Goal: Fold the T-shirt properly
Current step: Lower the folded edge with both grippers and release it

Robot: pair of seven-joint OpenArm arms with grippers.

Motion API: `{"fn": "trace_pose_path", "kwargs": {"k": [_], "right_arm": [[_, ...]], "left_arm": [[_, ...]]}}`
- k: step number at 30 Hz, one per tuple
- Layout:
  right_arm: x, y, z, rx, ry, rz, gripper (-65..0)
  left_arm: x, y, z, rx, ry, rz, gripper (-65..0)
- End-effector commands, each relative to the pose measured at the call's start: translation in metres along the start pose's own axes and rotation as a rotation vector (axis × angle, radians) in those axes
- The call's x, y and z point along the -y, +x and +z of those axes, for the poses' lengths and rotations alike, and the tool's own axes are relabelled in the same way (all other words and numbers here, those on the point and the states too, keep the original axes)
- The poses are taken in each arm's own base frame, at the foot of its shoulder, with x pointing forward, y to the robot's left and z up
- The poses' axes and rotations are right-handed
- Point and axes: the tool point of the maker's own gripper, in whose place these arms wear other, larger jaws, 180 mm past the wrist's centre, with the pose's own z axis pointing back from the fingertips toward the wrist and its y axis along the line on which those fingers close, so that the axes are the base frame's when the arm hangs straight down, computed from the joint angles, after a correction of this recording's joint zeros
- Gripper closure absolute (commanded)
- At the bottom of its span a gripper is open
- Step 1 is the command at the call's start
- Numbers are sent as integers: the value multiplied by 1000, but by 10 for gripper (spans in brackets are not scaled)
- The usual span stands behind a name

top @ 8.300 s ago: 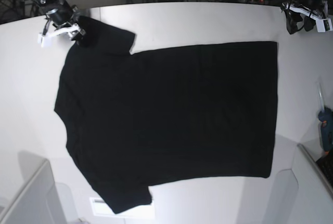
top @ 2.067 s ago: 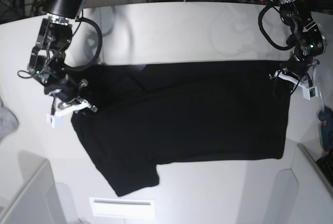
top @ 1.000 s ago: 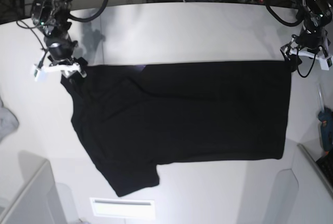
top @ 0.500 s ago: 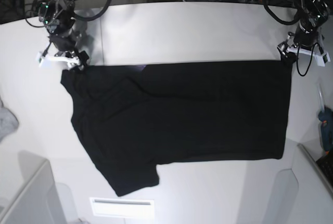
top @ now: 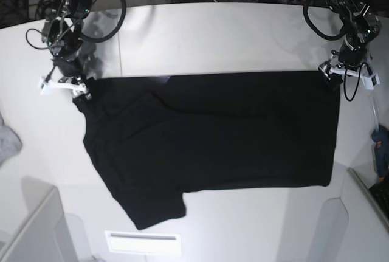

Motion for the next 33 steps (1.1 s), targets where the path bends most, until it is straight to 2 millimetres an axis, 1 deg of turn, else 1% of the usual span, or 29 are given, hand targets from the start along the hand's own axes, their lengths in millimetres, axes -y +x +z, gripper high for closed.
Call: {"fn": "trace_pose_path", "kwargs": {"k": [1, 3, 7, 8, 9, 10, 13, 15, 16, 18, 20, 21, 22, 24, 26, 28, 29, 31, 33], "right_arm": [[13, -14, -1, -57, -46, -8, -351], [14, -16, -4, -65, -49, -13, -350], [15, -12, -6, -47, -53, -18, -350], [14, -11, -7, -37, -51, -16, -348], [14, -10, -7, -30, -50, -15, -348], [14, -9, -7, -26, -50, -15, -348], [13, -9, -7, -23, -48, -14, -348], [12, -7, -7, -19, -48, -15, -342], [13, -6, -7, -15, -50, -18, -318], [14, -5, -7, -14, -49, -23, -216], [14, -3, -6, 8, -41, -17, -84], [10, -1, -6, 16, -17, 1, -20], [7, -2, -6, 16, 6, 20, 0], [11, 2, -2, 28, 18, 28, 0], [19, 7, 1, 46, 2, 8, 0], [29, 4, 5, 41, -18, 7, 0], [30, 4, 7, 40, -20, 14, 0], [33, 5, 15, 48, -25, 31, 0], [35, 5, 25, 58, -26, 50, 0]], "left_arm": [[-1, -7, -2, -39, 3, 4, -569], [-1, -9, -5, -46, 1, 16, -569], [-1, -13, -6, -56, 1, 22, -564], [-1, -13, -6, -57, 1, 22, -543], [-1, -13, -6, -57, 1, 22, -495], [-1, -13, -7, -58, 0, 21, -433], [13, -19, -12, -84, -29, -16, -244], [16, -20, -13, -90, -36, -24, -142], [16, -20, -13, -90, -36, -24, -94], [16, -21, -13, -91, -37, -25, -8], [16, -21, -13, -92, -36, -27, 0], [16, -21, -13, -92, -36, -27, 0], [15, -19, -12, -91, -34, -32, 0], [10, -15, -10, -91, -24, -55, 0], [7, -14, -8, -91, -19, -62, 0], [-5, -14, -3, -101, 3, -83, 0], [-8, -14, -2, -105, 11, -90, 0], [-14, -15, 2, -110, 22, -107, 0], [-19, -14, 12, -109, 36, -139, 0]]}}
